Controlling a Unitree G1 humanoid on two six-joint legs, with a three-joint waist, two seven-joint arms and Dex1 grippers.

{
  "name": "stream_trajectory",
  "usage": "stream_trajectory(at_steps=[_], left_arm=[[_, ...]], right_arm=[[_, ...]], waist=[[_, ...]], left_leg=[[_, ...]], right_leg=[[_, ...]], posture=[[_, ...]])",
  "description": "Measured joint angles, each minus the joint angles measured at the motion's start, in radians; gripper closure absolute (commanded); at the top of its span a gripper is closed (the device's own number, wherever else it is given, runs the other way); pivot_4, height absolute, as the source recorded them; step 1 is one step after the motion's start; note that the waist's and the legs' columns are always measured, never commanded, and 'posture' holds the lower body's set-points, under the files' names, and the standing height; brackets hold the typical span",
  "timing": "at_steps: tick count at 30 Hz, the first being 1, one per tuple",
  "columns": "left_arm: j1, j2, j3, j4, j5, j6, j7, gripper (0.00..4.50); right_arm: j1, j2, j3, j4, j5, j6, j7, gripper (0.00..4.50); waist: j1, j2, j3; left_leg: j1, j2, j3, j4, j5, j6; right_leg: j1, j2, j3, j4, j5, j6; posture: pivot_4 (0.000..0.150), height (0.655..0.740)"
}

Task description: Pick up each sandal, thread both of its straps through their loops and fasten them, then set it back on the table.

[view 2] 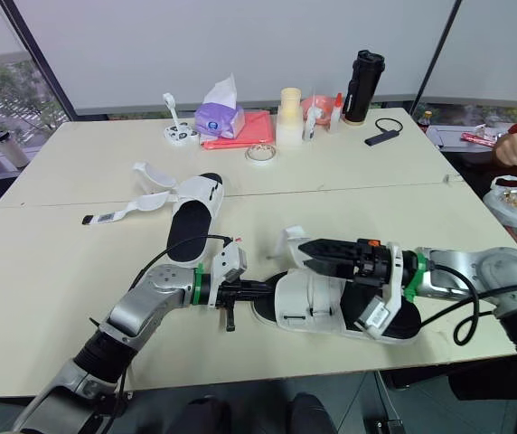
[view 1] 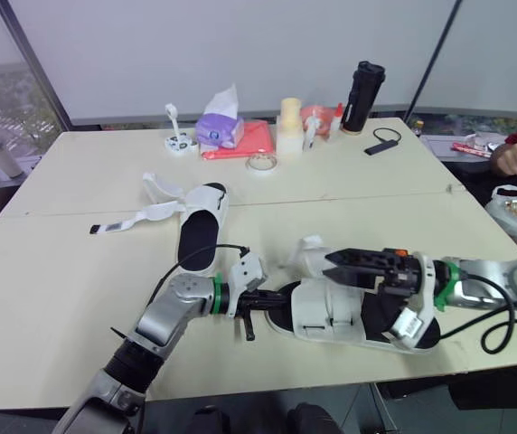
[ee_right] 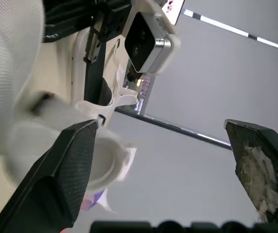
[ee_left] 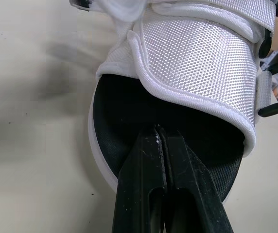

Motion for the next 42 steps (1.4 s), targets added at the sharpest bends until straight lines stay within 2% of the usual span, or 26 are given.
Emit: stream_trajectory(at_steps=[2, 3, 5, 6, 7, 8, 9, 10, 11, 14, 16, 20, 22, 24, 29, 40, 42], left_arm=[[-0.001, 0.004, 0.002, 0.005, 0.001, -0.001, -0.001, 4.5], [-0.001, 0.005, 0.002, 0.011, 0.001, -0.002, -0.001, 4.5], [-0.003, 0.007, 0.002, 0.018, 0.003, -0.005, 0.0, 4.5], [-0.002, 0.008, 0.002, 0.02, 0.005, -0.007, 0.001, 4.5], [-0.003, 0.008, 0.0, 0.023, 0.008, -0.007, 0.001, 4.5], [-0.003, 0.008, -0.001, 0.023, 0.009, -0.008, 0.001, 4.5], [-0.003, 0.009, 0.001, 0.024, 0.01, -0.009, -0.001, 4.5], [-0.003, 0.009, 0.001, 0.024, 0.01, -0.009, -0.002, 4.5], [-0.003, 0.01, 0.001, 0.028, 0.012, -0.01, -0.002, 4.5], [-0.004, 0.003, -0.001, 0.031, 0.019, -0.015, -0.002, 4.5], [-0.003, -0.005, -0.002, 0.033, 0.02, -0.022, 0.001, 4.5], [0.001, -0.011, -0.002, 0.029, 0.021, -0.026, 0.009, 4.5], [0.007, -0.01, 0.001, 0.018, 0.021, -0.027, 0.012, 4.5], [0.011, -0.011, 0.001, 0.011, 0.021, -0.027, 0.015, 4.5], [0.019, -0.012, 0.001, -0.001, 0.021, -0.027, 0.02, 4.5], [0.027, -0.009, 0.0, -0.003, 0.023, -0.042, 0.035, 4.5], [0.028, -0.009, -0.001, -0.002, 0.024, -0.047, 0.036, 4.5]], right_arm=[[0.046, 0.001, -0.006, 0.032, 0.121, 0.038, 0.084, 0.05], [0.056, 0.012, 0.002, 0.069, 0.268, 0.105, 0.191, 0.05], [0.057, 0.064, -0.005, 0.113, 0.678, 0.374, 0.49, 0.05], [0.056, 0.094, -0.019, 0.08, 0.928, 0.582, 0.658, 0.05], [0.051, 0.111, -0.043, 0.055, 1.113, 0.751, 0.771, 0.05], [0.039, 0.116, -0.069, 0.021, 1.288, 0.926, 0.872, 0.05], [0.01, 0.119, -0.111, -0.023, 1.524, 1.17, 0.978, 0.05], [-0.008, 0.119, -0.133, -0.04, 1.622, 1.28, 1.016, 0.05], [-0.057, 0.124, -0.178, -0.067, 1.827, 1.505, 1.062, 0.05], [-0.153, 0.153, -0.258, -0.081, 2.107, 1.851, 1.065, 0.05], [-0.196, 0.167, -0.283, -0.061, 2.222, 2.026, 1.04, 0.05], [-0.326, 0.219, -0.299, 0.12, 2.457, 2.428, 0.927, 0.05], [-0.37, 0.265, -0.323, 0.205, 2.531, 2.538, 0.863, 0.05], [-0.394, 0.326, -0.343, 0.299, 2.581, 2.609, 0.779, 0.05], [-0.401, 0.403, -0.373, 0.39, 2.609, 2.689, 0.64, 0.05], [-0.474, 0.545, -0.465, 0.496, 2.633, 2.701, 0.509, 0.05], [-0.499, 0.571, -0.48, 0.525, 2.616, 2.688, 0.499, 0.57]], waist=[[-0.002, 0.0, 0.0], [-0.005, -0.002, 0.001], [-0.013, -0.003, 0.002], [-0.016, -0.004, 0.003], [-0.018, -0.005, 0.003], [-0.018, -0.004, 0.003], [-0.02, -0.004, 0.002], [-0.02, -0.003, 0.002], [-0.021, -0.002, 0.002], [-0.017, -0.002, 0.001], [-0.007, -0.002, 0.001], [0.001, -0.002, 0.001], [0.001, -0.001, 0.0], [0.002, -0.001, 0.0], [0.002, -0.001, 0.0], [-0.002, -0.001, 0.0], [-0.001, -0.001, 0.0]], left_leg=[[0.005, 0.0, 0.0, 0.0, 0.0, 0.0], [0.011, 0.0, 0.002, -0.002, -0.001, 0.001], [0.019, 0.001, 0.001, -0.001, -0.002, 0.003], [0.026, 0.002, -0.002, -0.002, -0.002, 0.004], [0.029, 0.003, -0.004, -0.002, -0.003, 0.005], [0.03, 0.003, -0.004, -0.002, -0.003, 0.005], [0.03, 0.005, -0.005, -0.002, -0.003, 0.006], [0.029, 0.005, -0.006, -0.002, -0.003, 0.006], [0.029, 0.006, -0.006, -0.002, -0.003, 0.006], [0.027, 0.006, -0.006, -0.003, -0.003, 0.006], [0.026, 0.006, -0.006, -0.003, -0.003, 0.006], [0.021, 0.006, -0.004, -0.003, -0.003, 0.006], [0.012, 0.007, -0.004, -0.002, -0.003, 0.006], [0.009, 0.006, -0.004, -0.001, -0.003, 0.006], [0.007, 0.005, -0.003, -0.002, -0.003, 0.006], [0.008, 0.002, -0.003, -0.002, -0.003, 0.006], [0.008, 0.002, -0.003, -0.002, -0.003, 0.006]], right_leg=[[0.005, 0.0, 0.0, -0.001, 0.0, 0.0], [0.01, 0.0, 0.001, -0.002, 0.0, 0.0], [0.021, 0.0, 0.002, -0.003, -0.002, -0.004], [0.027, 0.0, 0.002, -0.004, -0.002, -0.004], [0.032, 0.0, 0.002, -0.005, -0.002, -0.004], [0.034, -0.001, 0.001, -0.005, -0.002, -0.003], [0.033, -0.001, 0.0, -0.005, -0.002, -0.003], [0.032, -0.001, 0.0, -0.005, -0.002, -0.003], [0.031, -0.002, 0.0, -0.005, -0.002, -0.003], [0.029, -0.002, -0.001, -0.005, -0.002, -0.003], [0.027, -0.003, -0.001, -0.006, -0.002, -0.004], [0.022, -0.004, 0.0, -0.006, -0.003, -0.006], [0.014, -0.004, 0.0, -0.005, -0.003, -0.005], [0.01, -0.002, 0.001, -0.003, -0.001, -0.002], [0.008, -0.002, -0.001, -0.003, 0.0, -0.001], [0.009, 0.0, -0.001, -0.003, -0.001, -0.001], [0.009, 0.0, -0.001, -0.003, -0.001, -0.001]], posture=[[0.15, 0.74], [0.15, 0.74], [0.15, 0.74], [0.15, 0.74], [0.15, 0.74], [0.15, 0.74], [0.15, 0.74], [0.15, 0.74], [0.15, 0.74], [0.15, 0.74], [0.15, 0.74], [0.15, 0.74], [0.15, 0.74], [0.15, 0.74], [0.15, 0.74], [0.15, 0.74], [0.15, 0.74]])
